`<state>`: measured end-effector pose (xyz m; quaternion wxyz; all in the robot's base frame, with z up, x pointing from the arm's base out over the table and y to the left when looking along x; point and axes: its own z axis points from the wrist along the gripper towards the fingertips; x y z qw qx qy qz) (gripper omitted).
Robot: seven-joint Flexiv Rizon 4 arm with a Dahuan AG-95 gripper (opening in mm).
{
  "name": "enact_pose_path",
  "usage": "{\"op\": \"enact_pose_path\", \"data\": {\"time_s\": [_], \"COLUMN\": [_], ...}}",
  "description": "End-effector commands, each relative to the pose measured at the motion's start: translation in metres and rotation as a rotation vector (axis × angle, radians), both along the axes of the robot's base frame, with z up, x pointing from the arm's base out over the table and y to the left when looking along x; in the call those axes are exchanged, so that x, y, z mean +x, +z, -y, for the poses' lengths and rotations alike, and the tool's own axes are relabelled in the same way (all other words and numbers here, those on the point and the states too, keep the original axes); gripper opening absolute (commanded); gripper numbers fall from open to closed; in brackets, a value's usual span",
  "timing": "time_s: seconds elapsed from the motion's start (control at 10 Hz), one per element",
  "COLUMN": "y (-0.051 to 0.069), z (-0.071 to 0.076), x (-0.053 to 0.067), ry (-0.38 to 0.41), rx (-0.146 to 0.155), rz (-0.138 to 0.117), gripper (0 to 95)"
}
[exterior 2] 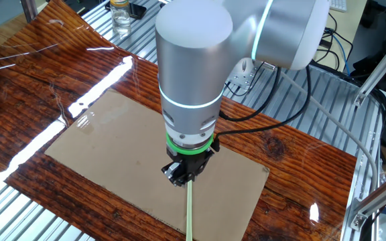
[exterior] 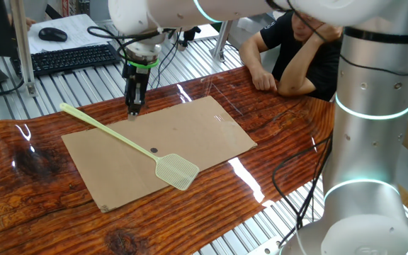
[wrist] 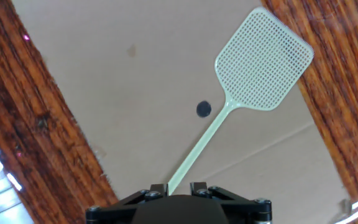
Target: Swat with a flyswatter
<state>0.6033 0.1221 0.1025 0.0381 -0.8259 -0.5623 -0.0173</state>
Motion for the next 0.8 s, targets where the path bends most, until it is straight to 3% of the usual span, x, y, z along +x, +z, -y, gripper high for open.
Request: {"op": "enact_pose_path", "data": {"time_s": [0.1,0.8], "y": [-0.005,-0.028], "z": [-0.001,-0.002], "x": [0.004,0.006], "ry": [0.0,-0.007], "rx": [0.0,-0.001], "rz": [0.001,0.019], "gripper": [19.0,19.0]}}
